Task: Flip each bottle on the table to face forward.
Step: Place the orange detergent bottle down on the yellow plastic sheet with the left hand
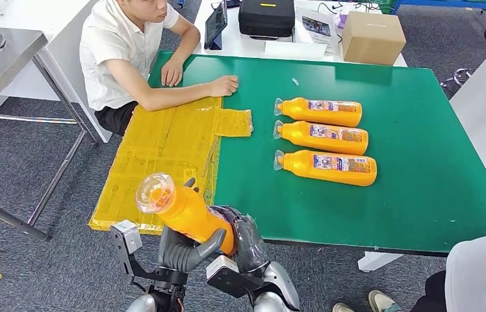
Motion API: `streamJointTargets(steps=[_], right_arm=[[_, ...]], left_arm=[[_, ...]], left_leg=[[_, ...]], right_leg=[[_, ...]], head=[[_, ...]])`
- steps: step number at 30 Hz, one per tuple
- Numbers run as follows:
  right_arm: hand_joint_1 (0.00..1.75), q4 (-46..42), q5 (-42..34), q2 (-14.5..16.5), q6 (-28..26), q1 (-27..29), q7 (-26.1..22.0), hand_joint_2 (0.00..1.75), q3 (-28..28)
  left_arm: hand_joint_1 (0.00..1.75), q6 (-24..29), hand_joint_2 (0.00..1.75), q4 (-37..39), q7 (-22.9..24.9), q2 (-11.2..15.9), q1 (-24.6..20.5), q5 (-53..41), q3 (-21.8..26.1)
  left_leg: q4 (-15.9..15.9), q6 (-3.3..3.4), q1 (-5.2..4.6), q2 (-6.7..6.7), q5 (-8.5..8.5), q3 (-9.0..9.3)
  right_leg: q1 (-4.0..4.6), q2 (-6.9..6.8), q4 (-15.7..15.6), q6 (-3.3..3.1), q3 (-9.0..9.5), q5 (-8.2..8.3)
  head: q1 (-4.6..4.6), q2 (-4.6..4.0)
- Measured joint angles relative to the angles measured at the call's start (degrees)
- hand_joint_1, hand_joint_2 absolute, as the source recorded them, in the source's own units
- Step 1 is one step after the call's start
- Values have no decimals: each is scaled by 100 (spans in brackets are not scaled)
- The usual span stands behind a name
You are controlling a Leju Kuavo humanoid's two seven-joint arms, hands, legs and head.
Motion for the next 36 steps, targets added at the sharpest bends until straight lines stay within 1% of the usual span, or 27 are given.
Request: streamJointTargets(steps=[4,6,7,8,10,11,12,15,19,22,25,29,31,33,36], right_arm=[[175,182,-30,29,0,-72,-9,175,98],[159,240,-53,35,2,-98,-13,175,135],[142,262,-67,38,3,-108,-14,175,148],[103,279,-85,40,5,-115,-16,175,158],[31,304,-135,44,9,-120,-27,175,178],[4,312,-172,44,12,-117,-36,175,188],[0,317,-215,44,15,-114,-46,175,197],[0,322,-350,45,45,-104,-65,175,211],[0,321,-436,46,87,-98,-68,0,214],[0,316,-380,44,-40,-76,-104,0,206],[0,299,-63,7,-510,1,-133,0,188],[0,252,380,-111,-1061,161,-144,0,81],[0,175,659,-152,-1191,284,-211,0,-92],[0,55,883,-168,-1224,448,-341,0,-398],[0,-134,924,-168,-1231,675,-513,0,-917]], left_arm=[[175,19,175,-1,-13,-2,66,70,83],[175,10,175,-1,-11,-2,89,121,115],[175,1,175,-1,-5,-2,97,152,127],[175,-11,175,-1,5,-2,102,187,140],[175,-38,175,-2,31,-2,110,254,165],[175,-50,175,-2,41,-2,112,278,176],[175,-58,175,-3,46,-2,113,291,186],[175,-31,175,-7,38,-2,107,175,199],[175,39,175,-8,17,-2,93,-28,189],[175,179,175,-8,-58,-2,77,-280,159],[175,357,175,-31,-177,-1,26,-637,110],[175,407,175,-144,-204,2,-28,-809,111],[175,406,175,-224,-206,5,-19,-841,121],[175,401,175,-326,-211,11,3,-829,156],[175,392,175,-493,-213,15,58,-708,259]], left_leg=[[0,0,0,0,0,-2],[0,0,0,0,0,-4],[0,0,-1,0,0,-5],[0,0,-1,0,0,-5],[0,0,-1,0,0,-6],[0,0,-1,0,0,-6],[0,0,-1,0,0,-7],[0,0,0,0,0,-7],[0,0,0,0,0,-7],[0,0,0,0,0,-7],[0,0,-1,-1,0,-9],[0,0,-1,-2,0,-12],[0,0,-1,-2,0,-13],[0,0,-1,-3,0,-14],[0,0,-1,-3,0,-16]], right_leg=[[0,0,0,0,-2,0],[0,0,-1,0,-5,0],[0,0,-1,0,-6,0],[0,0,-1,0,-6,0],[0,0,-1,0,-7,0],[0,0,-1,0,-7,0],[0,0,0,0,-8,0],[0,0,0,0,-9,0],[0,0,0,0,-9,0],[0,0,0,0,-10,0],[0,0,-1,0,-9,0],[-1,-1,-1,0,-9,0],[-1,-1,-1,0,-10,0],[0,-2,-1,0,-10,0],[0,-2,0,0,-11,0]], head=[[0,0],[0,0],[0,0],[-1,0],[0,0],[0,0],[0,0],[-1,0],[0,0],[0,0],[0,0],[1,0],[1,0],[0,0],[0,0]])
